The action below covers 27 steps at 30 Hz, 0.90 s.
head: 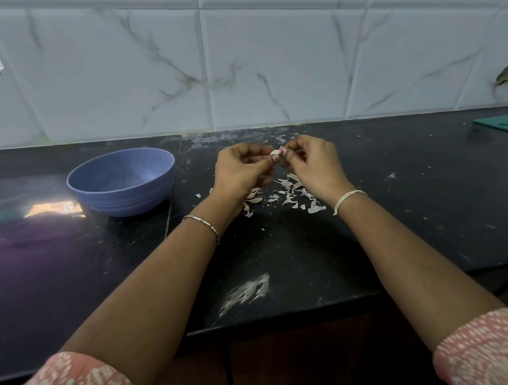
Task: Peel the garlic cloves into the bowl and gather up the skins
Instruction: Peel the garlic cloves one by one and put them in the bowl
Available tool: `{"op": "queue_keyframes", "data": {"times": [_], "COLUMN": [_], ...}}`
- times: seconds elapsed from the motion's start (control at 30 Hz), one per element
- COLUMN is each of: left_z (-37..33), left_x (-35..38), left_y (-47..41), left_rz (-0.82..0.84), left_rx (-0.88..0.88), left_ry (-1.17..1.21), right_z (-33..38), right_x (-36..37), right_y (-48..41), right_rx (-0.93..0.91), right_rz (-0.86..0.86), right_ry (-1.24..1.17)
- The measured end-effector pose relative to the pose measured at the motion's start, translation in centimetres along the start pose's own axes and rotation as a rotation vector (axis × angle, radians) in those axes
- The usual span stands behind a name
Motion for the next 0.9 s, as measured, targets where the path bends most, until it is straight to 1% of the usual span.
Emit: {"op": "queue_keyframes", "data": {"times": [0.17,0.23,0.3,0.47,0.53,0.6,0.67,0.73,0.83,0.9], "left_z": [0.4,0.7,1.0,1.7,1.8,1.8,1.7,1.6,1.7,1.7], "left_x": [0.0,0.1,0.1,0.1,0.4,0.6,0.7,0.6,0.4,0.2], "left_y": [0.1,0.0,0.0,0.0,0.1,0.1,0.2,0.2,0.2,0.1], "left_rz": [0.042,0.080,0.125,0.195,0.218,0.233,0.230,0.213,0.178,0.147], "left_rx": [-0.069,-0.117,-0.184,-0.304,-0.320,-0.318,-0.306,-0.299,-0.295,-0.284], "left_ry": [0.093,0.152,0.225,0.333,0.341,0.345,0.347,0.355,0.359,0.353], "right_z": [1.3,1.4,1.0,0.0,0.0,0.0,-0.1,-0.3,-0.4,-0.6], "right_x": [0.1,0.0,0.2,1.0,1.0,0.8,0.3,-0.1,-0.4,-0.4], "right_y": [0.5,0.5,0.4,0.3,0.2,0.3,0.3,0.2,0.2,0.2], "right_rx": [-0.091,-0.102,-0.074,0.027,0.043,0.064,0.087,0.087,0.063,0.068], "right_rz": [0.020,0.013,0.044,0.156,0.168,0.152,0.122,0.099,0.104,0.117], "right_ry": [0.212,0.228,0.152,-0.214,-0.274,-0.283,-0.261,-0.173,-0.008,0.028]}}
Point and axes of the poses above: each hand's wrist, its own y-axis away from the middle knuckle, its own x-axis out of the palm, z = x × y, the point moved 7 cm from there along -y, towards the middle knuckle, and after that the axes turned 4 degrees about z, right-handed, at the moved point
